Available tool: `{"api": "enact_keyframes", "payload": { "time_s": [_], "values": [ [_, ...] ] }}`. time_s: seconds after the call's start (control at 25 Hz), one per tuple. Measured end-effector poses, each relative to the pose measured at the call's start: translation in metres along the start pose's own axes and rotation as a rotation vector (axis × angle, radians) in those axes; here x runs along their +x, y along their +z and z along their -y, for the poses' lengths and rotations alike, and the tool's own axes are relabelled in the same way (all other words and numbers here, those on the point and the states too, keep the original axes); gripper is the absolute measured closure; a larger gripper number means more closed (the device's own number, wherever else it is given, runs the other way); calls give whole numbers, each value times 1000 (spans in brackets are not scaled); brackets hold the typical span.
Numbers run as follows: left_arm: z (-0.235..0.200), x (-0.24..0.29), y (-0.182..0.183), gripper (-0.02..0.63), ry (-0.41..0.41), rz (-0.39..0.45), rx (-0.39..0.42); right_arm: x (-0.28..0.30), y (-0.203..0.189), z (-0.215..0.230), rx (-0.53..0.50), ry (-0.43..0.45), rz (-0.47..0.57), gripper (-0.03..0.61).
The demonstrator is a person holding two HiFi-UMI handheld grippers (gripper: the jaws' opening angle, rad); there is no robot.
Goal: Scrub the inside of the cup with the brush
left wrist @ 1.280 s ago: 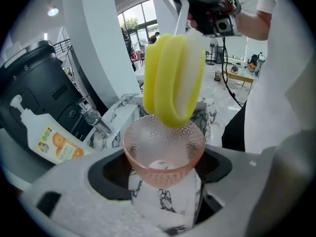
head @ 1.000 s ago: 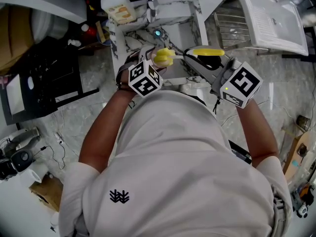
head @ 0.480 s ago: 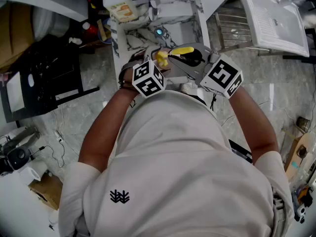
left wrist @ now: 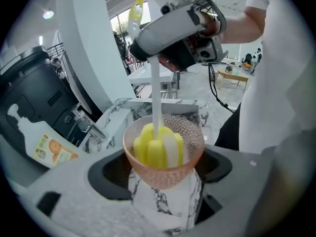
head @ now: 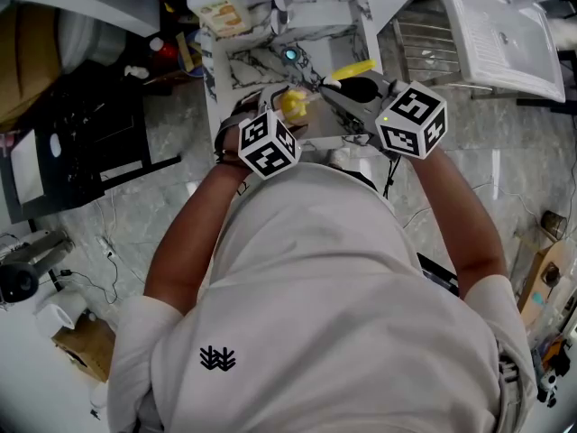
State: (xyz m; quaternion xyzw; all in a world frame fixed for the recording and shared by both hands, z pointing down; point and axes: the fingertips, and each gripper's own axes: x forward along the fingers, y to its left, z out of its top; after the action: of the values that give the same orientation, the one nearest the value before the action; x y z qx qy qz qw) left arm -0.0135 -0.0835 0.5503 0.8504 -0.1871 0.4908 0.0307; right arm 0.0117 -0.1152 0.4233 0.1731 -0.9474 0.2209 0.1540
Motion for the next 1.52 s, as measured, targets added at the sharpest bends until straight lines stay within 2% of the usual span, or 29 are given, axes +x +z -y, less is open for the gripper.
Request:
{"api": "enact_keyframes", "payload": {
  "time_s": [0.44, 0.84, 1.2, 1.52],
  "values": [
    [-14, 2, -8, 236, 97, -5, -34, -13, -20, 7, 228, -80, 40, 535],
    [-14, 0, -13, 236, 76, 10, -24, -31, -9, -13, 207, -113, 59, 535],
    [-30, -13, -43, 236, 102, -6, -49, -50, 15, -25, 235, -133, 142, 535],
    [-45, -30, -71, 236, 129, 2, -94, -68, 10, -26, 204, -236, 158, 535]
  ]
}}
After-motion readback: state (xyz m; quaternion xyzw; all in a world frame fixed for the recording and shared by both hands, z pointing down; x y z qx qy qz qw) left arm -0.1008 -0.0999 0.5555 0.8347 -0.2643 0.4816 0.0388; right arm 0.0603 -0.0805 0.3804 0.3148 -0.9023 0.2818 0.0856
